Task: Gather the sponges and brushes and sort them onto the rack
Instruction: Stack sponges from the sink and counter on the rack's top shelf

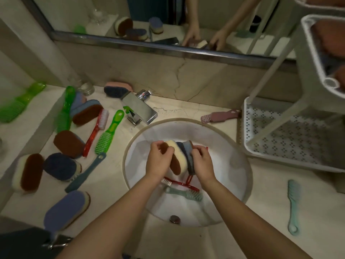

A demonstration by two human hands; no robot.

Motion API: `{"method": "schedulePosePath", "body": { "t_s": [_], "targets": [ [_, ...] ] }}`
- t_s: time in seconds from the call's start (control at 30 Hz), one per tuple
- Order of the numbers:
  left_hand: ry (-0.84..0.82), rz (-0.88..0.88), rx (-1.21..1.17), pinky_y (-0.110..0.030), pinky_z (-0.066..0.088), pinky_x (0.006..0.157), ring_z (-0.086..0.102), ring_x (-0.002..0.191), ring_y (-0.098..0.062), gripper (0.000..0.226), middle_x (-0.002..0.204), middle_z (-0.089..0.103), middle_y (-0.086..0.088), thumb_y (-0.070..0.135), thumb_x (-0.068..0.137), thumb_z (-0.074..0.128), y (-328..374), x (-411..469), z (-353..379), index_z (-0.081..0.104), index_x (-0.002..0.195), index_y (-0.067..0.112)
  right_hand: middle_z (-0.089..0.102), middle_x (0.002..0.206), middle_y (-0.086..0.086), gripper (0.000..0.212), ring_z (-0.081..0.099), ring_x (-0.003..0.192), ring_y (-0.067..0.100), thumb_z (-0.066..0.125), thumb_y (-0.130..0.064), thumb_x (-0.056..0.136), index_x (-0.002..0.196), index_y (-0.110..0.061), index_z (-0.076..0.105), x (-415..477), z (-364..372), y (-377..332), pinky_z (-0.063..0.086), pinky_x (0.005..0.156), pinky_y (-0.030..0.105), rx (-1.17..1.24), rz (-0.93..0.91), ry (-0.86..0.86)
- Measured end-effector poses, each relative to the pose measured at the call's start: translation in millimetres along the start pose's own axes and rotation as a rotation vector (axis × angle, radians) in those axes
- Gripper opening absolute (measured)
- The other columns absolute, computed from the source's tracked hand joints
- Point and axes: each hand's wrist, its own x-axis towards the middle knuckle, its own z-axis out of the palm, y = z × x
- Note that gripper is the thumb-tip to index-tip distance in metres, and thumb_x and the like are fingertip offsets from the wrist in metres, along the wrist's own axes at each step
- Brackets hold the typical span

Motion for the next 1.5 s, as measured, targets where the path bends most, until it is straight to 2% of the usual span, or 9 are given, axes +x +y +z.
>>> {"method": "schedulePosePath", "body": {
  "t_s": [0.07,0.2,0.37,0.5,0.63,0.83,1.1,1.3,1.5],
  "targets": [
    [0.000,-0.007,-0.106,-0.012,0.042,0.073,0.057,0.104,-0.012,0.034,0.114,0.059,0.004,0.035,0.086,0.060,11,-18,8,0.053,0.117,0.025,0.059,0.104,0.000,0.013,0.059,0.100,0.021,0.050,-0.025,0.093,0.102,-0.023,0.058,-14,-15,-11,0.052,0.089,0.045,0.075,0.003,-0.004],
    [-0.006,-0.076,-0.325,-0.041,0.050,0.096,0.060,0.107,-0.017,0.041,0.117,0.062,-0.002,0.041,0.088,0.062,37,-58,28,0.057,0.122,0.019,0.058,0.100,0.003,0.014,0.059,0.093,0.023,0.051,-0.030,0.093,0.102,-0.020,0.055,-43,-48,-29,0.053,0.084,0.050,0.185,0.004,-0.014],
    [0.023,-0.110,-0.471,-0.041,0.056,0.086,0.063,0.100,-0.023,0.043,0.111,0.062,-0.009,0.045,0.086,0.063,70,-103,42,0.056,0.114,0.013,0.062,0.101,0.008,0.017,0.060,0.088,0.021,0.058,-0.031,0.093,0.102,-0.017,0.057,-74,-87,-50,0.051,0.072,0.042,0.282,-0.102,-0.005],
    [0.033,-0.063,-0.527,-0.045,0.057,0.084,0.062,0.099,-0.024,0.030,0.108,0.060,-0.007,0.043,0.089,0.061,98,-136,48,0.053,0.107,0.021,0.064,0.102,0.007,0.018,0.063,0.091,0.023,0.060,-0.034,0.092,0.102,-0.018,0.061,-96,-110,-67,0.055,0.075,0.044,0.310,-0.154,-0.021],
    [0.051,0.013,-0.559,-0.040,0.057,0.072,0.061,0.096,-0.022,0.021,0.107,0.059,-0.001,0.042,0.086,0.063,116,-164,48,0.051,0.099,0.030,0.064,0.100,0.005,0.015,0.062,0.090,0.021,0.059,-0.032,0.091,0.097,-0.019,0.062,-115,-130,-84,0.054,0.076,0.044,0.303,-0.240,-0.059],
    [0.043,0.178,-0.631,-0.036,0.056,0.072,0.063,0.096,-0.019,0.020,0.110,0.060,-0.002,0.036,0.086,0.064,147,-195,45,0.051,0.100,0.030,0.062,0.109,0.003,0.013,0.062,0.098,0.021,0.054,-0.027,0.093,0.104,-0.028,0.060,-140,-158,-108,0.058,0.077,0.043,0.317,-0.327,-0.159],
    [-0.062,0.453,-0.696,-0.028,0.057,0.065,0.064,0.102,-0.019,0.020,0.119,0.058,-0.002,0.034,0.090,0.061,189,-224,45,0.054,0.108,0.036,0.064,0.114,0.007,0.025,0.066,0.100,0.025,0.057,-0.025,0.090,0.112,-0.035,0.060,-158,-197,-140,0.057,0.065,0.028,0.355,-0.506,-0.266],
    [-0.142,0.622,-0.639,-0.025,0.057,0.066,0.062,0.106,-0.014,0.041,0.124,0.057,0.006,0.043,0.082,0.066,225,-237,58,0.053,0.120,0.040,0.067,0.114,0.003,0.028,0.068,0.100,0.021,0.058,-0.023,0.092,0.117,-0.037,0.057,-160,-227,-168,0.058,0.070,0.030,0.372,-0.617,-0.227],
    [-0.232,0.688,-0.673,-0.026,0.057,0.070,0.065,0.102,-0.008,0.046,0.121,0.057,0.011,0.032,0.085,0.069,264,-236,82,0.051,0.127,0.035,0.069,0.112,-0.005,0.029,0.067,0.102,0.017,0.059,-0.025,0.092,0.119,-0.038,0.058,-156,-262,-194,0.057,0.072,0.028,0.400,-0.669,-0.145]
  ]
}}
